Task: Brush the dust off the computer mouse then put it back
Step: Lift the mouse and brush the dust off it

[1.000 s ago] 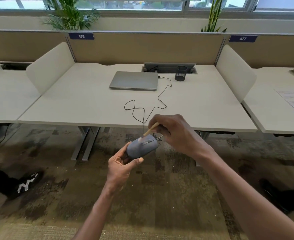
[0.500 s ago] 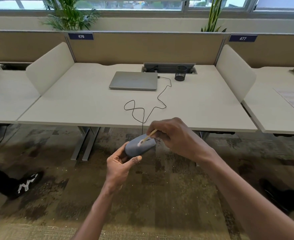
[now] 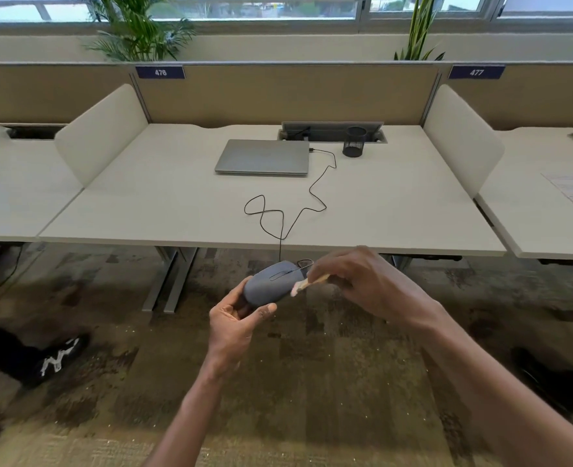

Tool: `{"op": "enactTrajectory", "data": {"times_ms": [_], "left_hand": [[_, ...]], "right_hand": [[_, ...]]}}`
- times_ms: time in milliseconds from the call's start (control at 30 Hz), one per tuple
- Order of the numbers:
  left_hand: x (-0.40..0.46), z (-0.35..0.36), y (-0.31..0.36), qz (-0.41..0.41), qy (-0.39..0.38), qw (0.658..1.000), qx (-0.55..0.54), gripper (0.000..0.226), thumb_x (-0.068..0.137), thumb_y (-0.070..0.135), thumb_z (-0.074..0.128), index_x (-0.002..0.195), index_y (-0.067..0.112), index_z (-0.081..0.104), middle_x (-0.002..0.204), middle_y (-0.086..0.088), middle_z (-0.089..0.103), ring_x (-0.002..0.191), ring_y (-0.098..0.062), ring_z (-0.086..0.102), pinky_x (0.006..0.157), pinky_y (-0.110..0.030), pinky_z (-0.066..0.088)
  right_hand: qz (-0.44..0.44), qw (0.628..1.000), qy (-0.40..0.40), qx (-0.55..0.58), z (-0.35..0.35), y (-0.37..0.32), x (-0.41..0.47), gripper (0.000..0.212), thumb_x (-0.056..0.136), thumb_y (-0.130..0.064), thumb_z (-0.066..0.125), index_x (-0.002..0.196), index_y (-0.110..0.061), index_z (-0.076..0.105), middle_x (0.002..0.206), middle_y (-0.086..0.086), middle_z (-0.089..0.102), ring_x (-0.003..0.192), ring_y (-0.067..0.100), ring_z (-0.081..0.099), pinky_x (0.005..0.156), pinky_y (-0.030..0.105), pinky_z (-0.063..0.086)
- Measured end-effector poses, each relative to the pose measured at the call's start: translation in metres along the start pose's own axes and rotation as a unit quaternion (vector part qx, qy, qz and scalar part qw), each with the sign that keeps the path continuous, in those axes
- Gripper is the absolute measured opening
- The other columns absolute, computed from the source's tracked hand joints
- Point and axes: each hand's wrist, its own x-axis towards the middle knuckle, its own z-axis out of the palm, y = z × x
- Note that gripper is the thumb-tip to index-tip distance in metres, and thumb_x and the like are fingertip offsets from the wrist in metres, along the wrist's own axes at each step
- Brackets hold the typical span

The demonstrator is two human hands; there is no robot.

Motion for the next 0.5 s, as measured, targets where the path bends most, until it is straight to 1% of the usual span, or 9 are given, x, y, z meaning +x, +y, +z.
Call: {"op": "enactTrajectory", "data": {"times_ms": [33,67,100,133,167,233,367,467,500], "left_hand": [[0.001,0.0,0.001,-0.001,-0.002,1.0,0.0,0.072,0.064,0.002,0.081,0.131,0.015,0.058,0.119,-0.006,0.071,0.112,-0.019,0.068,0.086,-0.028,0.059],[0.002,0.0,0.001,-0.002,-0.004,1.0,0.001,0.074,0.063,0.004,0.081,0.133,0.015,0.057,0.12,-0.006,0.07,0.113,-0.02,0.068,0.087,-0.029,0.059],[0.002,0.0,0.002,-0.003,-0.005,1.0,0.001,0.076,0.063,0.005,0.081,0.133,0.015,0.056,0.12,-0.004,0.07,0.113,-0.02,0.068,0.088,-0.031,0.059],[0.003,0.001,0.002,-0.003,-0.006,1.0,0.0,0.076,0.062,0.005,0.081,0.133,0.015,0.056,0.119,-0.003,0.071,0.113,-0.019,0.068,0.089,-0.032,0.058],[0.004,0.001,0.002,-0.003,-0.007,1.0,-0.001,0.076,0.062,0.005,0.081,0.133,0.016,0.056,0.118,-0.002,0.071,0.113,-0.019,0.068,0.089,-0.033,0.058],[0.005,0.002,0.001,-0.004,-0.012,1.0,0.002,0.076,0.062,0.005,0.081,0.132,0.018,0.056,0.12,-0.004,0.07,0.113,-0.02,0.068,0.089,-0.031,0.058],[0.007,0.001,-0.003,-0.007,-0.02,1.0,0.0,0.075,0.062,0.002,0.082,0.132,0.017,0.057,0.124,-0.009,0.068,0.114,-0.022,0.067,0.087,-0.028,0.058],[0.006,-0.002,-0.004,-0.008,-0.022,1.0,0.003,0.077,0.063,0.002,0.081,0.135,0.012,0.056,0.122,-0.005,0.07,0.116,-0.021,0.067,0.091,-0.031,0.057],[0.006,-0.003,-0.003,-0.009,-0.02,1.0,0.005,0.077,0.063,0.002,0.081,0.135,0.012,0.056,0.12,-0.004,0.071,0.116,-0.021,0.067,0.092,-0.032,0.057]], "right_hand": [[0.022,0.999,0.026,0.014,-0.001,0.002,-0.002,0.025,0.089,0.003,0.066,0.1,-0.018,0.073,0.081,-0.018,0.066,0.068,-0.004,0.061,0.061,0.01,0.044],[0.055,0.996,0.062,0.041,-0.001,0.003,-0.003,0.022,0.09,0.004,0.066,0.099,-0.016,0.071,0.076,-0.02,0.062,0.063,-0.002,0.06,0.057,0.011,0.042],[0.09,0.988,0.104,0.073,-0.001,0.005,-0.003,0.019,0.09,0.002,0.066,0.099,-0.015,0.069,0.074,-0.018,0.063,0.062,0.003,0.062,0.054,0.016,0.047],[0.124,0.977,0.144,0.102,0.001,0.006,-0.001,0.016,0.091,-0.001,0.068,0.098,-0.016,0.067,0.076,-0.013,0.067,0.063,0.008,0.066,0.055,0.027,0.055],[0.152,0.964,0.177,0.125,0.003,0.007,0.001,0.013,0.091,-0.005,0.069,0.096,-0.016,0.066,0.078,-0.007,0.071,0.066,0.012,0.07,0.06,0.036,0.06],[0.189,0.944,0.215,0.161,0.008,0.007,0.006,0.008,0.09,-0.011,0.072,0.093,-0.016,0.067,0.079,-0.002,0.074,0.072,0.017,0.074,0.067,0.043,0.062],[0.243,0.921,0.224,0.206,0.016,0.012,0.013,0.004,0.09,-0.012,0.073,0.09,-0.011,0.069,0.078,0.002,0.075,0.07,0.015,0.075,0.067,0.041,0.064],[0.267,0.918,0.236,0.171,0.018,0.022,0.012,0.003,0.09,-0.013,0.072,0.089,-0.011,0.069,0.077,0.002,0.073,0.069,0.015,0.075,0.065,0.038,0.064],[0.275,0.918,0.24,0.153,0.017,0.026,0.011,0.003,0.091,-0.013,0.071,0.089,-0.012,0.069,0.077,0.001,0.073,0.07,0.015,0.074,0.065,0.032,0.063]]}}
